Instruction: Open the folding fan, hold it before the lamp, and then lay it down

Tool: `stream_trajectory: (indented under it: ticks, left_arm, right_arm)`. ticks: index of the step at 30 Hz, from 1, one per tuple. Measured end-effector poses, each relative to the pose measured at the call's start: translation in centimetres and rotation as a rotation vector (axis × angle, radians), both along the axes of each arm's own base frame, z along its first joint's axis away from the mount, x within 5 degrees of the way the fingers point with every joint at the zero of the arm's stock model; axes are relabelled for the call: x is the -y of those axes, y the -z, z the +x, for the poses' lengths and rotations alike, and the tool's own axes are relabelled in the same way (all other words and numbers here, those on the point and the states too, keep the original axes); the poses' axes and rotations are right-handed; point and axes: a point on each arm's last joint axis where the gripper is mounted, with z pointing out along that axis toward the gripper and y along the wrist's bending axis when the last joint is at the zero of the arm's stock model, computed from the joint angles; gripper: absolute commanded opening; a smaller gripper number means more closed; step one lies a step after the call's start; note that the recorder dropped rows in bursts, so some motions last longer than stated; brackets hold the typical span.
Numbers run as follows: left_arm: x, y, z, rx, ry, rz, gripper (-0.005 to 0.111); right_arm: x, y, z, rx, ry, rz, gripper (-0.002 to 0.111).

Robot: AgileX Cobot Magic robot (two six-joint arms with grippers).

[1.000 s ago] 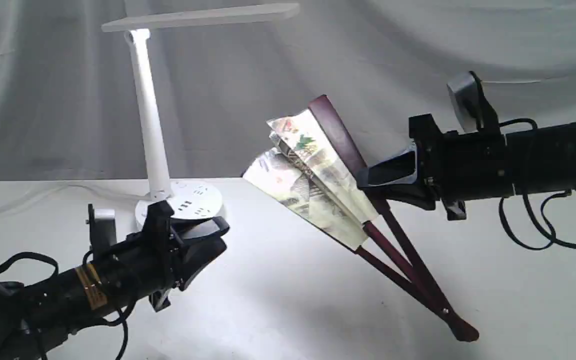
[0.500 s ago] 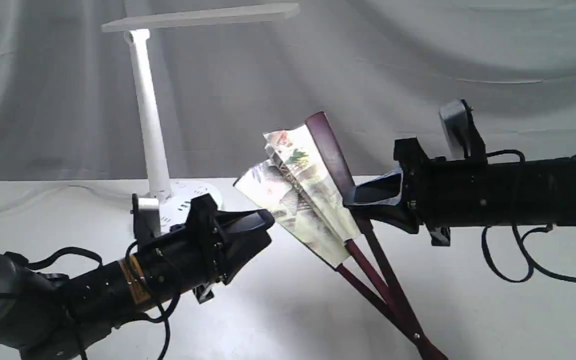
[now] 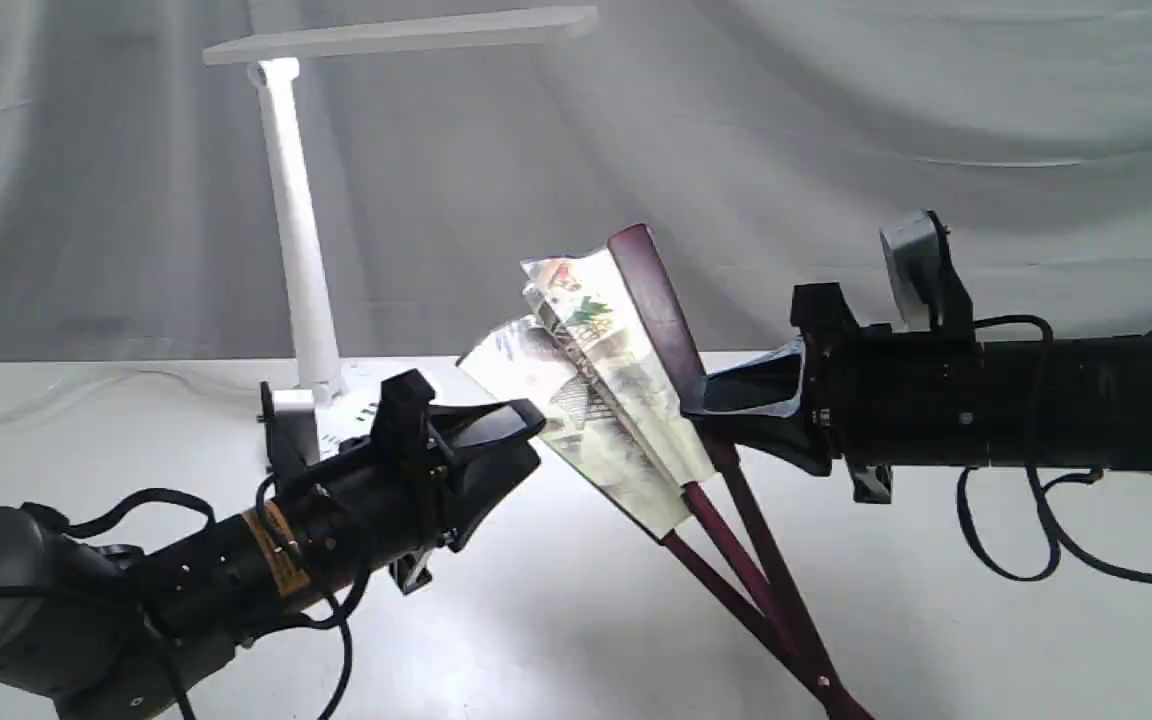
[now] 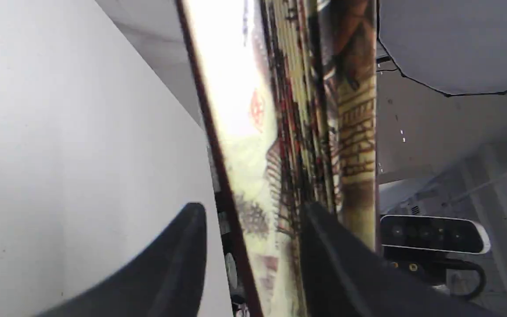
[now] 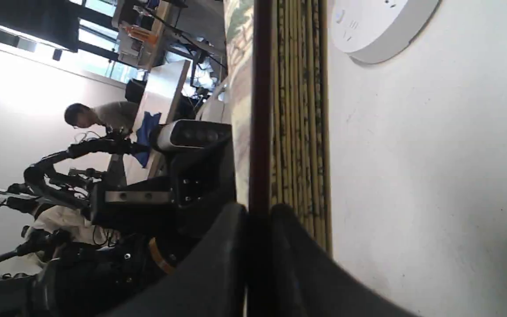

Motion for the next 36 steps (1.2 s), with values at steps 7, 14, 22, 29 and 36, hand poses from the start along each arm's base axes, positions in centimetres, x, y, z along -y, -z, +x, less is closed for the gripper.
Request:
stream_trajectory:
  ticks: [7,14,22,29,36]
  left_arm:
    - [-0.2,-0.1,0.2,-0.003,-0.034,-0.018,0.036]
    - [-0.2,-0.1,0.3,-0.003,-0.036,-0.019,0.036]
    - [-0.2,-0.1,0.3,-0.003,-0.036,-0.019,0.018]
    - [-0.2,-0.4,0.3,0.011,-0.036,-0.048,0.0]
    - [-0.1,-0.4,0.2,0.013,-0.024,-0.044,0.0]
  right_arm:
    - [-1.5,-0.1,-0.2,0.004,-0.04,0.008,0.0]
    - [-2.4,-0.2,-0.3,0.006,-0.056,0.022,0.0]
    - [-2.7,-0.1,-0.3,0.003,-0.048,0.006,0.0]
    - [-2.6,0.4,-0.2,-0.002,-0.043,-0.047,0.0]
    - [-2.6,0.5,-0.4,-0.003,-0.057,-0.069,0.029]
